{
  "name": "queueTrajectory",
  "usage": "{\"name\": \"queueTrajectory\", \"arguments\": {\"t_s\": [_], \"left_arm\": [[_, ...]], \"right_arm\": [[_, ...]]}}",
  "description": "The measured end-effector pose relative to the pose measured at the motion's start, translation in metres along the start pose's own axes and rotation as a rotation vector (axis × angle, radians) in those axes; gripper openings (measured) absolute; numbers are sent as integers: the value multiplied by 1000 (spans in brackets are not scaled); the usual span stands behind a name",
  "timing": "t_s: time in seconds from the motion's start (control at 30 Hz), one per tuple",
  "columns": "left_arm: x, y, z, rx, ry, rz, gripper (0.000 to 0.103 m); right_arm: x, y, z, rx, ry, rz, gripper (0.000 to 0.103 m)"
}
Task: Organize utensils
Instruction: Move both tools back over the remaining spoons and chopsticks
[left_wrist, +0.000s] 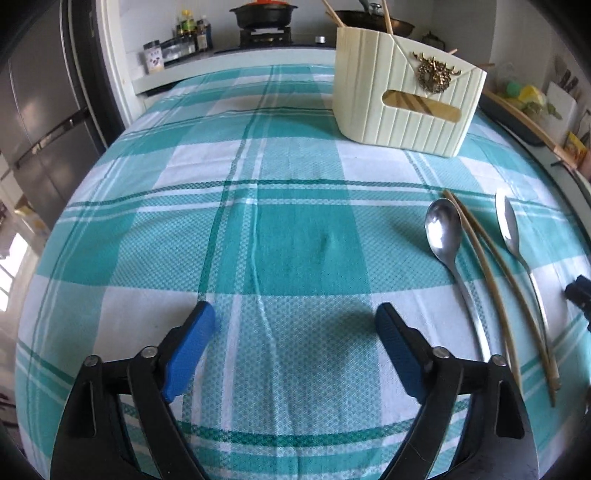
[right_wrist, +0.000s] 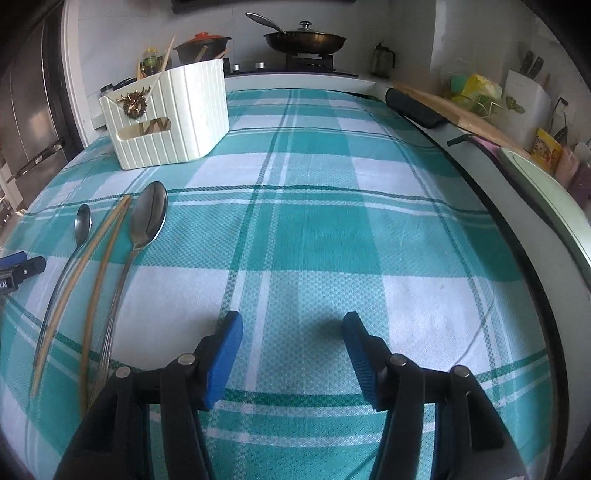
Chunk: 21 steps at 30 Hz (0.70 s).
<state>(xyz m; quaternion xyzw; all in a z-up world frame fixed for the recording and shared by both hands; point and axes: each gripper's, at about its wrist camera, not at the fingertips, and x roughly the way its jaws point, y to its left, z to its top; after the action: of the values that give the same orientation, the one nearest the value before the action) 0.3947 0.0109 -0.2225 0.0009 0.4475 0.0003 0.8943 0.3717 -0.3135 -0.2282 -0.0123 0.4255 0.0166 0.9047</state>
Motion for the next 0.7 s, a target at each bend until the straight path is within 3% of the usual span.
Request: {"name": "queueTrajectory", "arguments": {"t_s": [0.2,0.7], "left_arm": [[3,2,-2,-4,-3,8,100],[3,1,-1,-6,0,9,102]], "right_arm": [[0,1,-2,-6,-1,-9,58],[0,1,-2,-6,-1,-8,58]]}}
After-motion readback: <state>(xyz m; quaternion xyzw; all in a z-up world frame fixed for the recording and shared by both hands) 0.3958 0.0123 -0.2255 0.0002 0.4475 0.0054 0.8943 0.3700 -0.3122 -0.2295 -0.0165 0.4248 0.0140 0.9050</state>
